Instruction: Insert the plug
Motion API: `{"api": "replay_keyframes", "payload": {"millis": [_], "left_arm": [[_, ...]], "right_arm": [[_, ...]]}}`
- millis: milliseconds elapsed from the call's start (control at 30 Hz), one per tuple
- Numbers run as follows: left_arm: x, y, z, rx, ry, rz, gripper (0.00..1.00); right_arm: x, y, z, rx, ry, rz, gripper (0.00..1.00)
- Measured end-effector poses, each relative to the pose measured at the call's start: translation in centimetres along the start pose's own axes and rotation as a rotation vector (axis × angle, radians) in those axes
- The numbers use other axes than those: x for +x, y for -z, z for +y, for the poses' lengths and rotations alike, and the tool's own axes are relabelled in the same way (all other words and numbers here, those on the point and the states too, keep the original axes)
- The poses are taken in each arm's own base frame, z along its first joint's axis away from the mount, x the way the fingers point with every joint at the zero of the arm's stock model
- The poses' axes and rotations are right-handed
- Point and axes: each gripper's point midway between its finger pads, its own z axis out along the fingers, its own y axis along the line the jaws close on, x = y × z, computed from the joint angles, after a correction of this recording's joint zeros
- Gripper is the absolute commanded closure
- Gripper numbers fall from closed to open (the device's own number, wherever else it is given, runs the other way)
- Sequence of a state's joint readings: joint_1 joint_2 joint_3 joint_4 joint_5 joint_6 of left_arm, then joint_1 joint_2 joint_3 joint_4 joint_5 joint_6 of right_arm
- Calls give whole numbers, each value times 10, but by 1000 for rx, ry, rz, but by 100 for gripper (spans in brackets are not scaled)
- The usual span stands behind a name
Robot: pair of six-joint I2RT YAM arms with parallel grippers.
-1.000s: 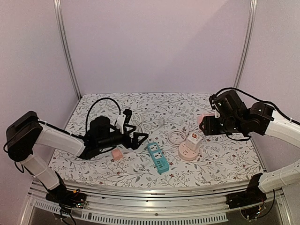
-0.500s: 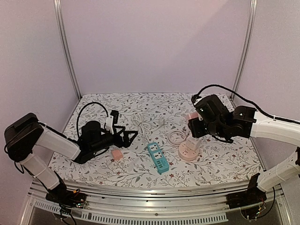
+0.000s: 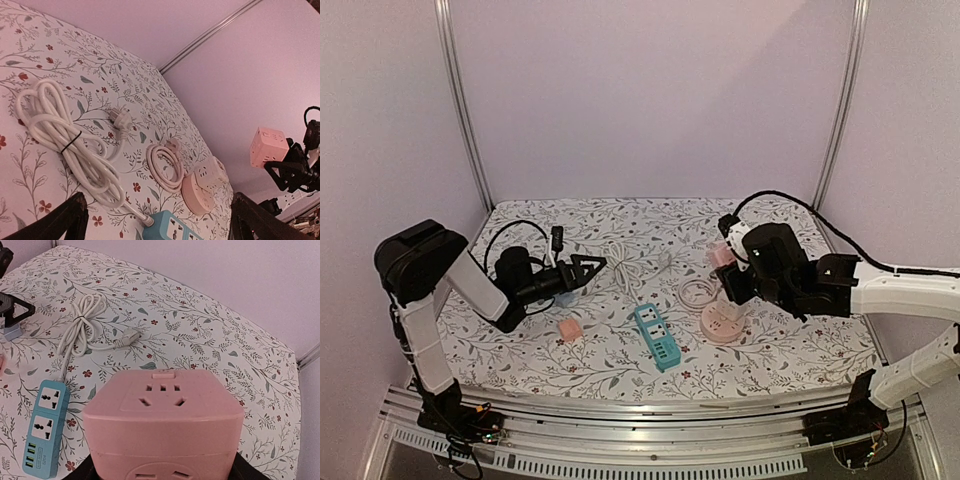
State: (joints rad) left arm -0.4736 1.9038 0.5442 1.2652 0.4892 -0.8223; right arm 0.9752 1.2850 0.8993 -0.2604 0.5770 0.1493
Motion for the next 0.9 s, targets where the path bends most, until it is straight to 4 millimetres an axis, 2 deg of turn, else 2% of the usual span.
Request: {"api": "replay_keyframes", "payload": {"millis": [100, 267, 467, 533, 667, 900], "left_arm": [[0, 0, 9, -4, 79, 16, 1], [-1, -1, 7, -27, 117, 59, 1], [-35, -1, -24, -97, 15, 59, 1], [-39, -2, -37, -108, -24, 73, 1], [-29, -6, -69, -101, -86, 142, 2], [8, -8, -108, -94, -147, 296, 4]], "right_arm": [[5, 1, 3, -31, 32, -16, 100], [1, 4, 11, -82, 94, -56, 100], [-8, 6, 24, -151, 178, -100, 100], [-11, 7, 28, -174, 202, -115, 100], [-14, 10, 40, -236, 260, -143, 100], [-21, 18, 67, -380, 347, -223, 100]]}}
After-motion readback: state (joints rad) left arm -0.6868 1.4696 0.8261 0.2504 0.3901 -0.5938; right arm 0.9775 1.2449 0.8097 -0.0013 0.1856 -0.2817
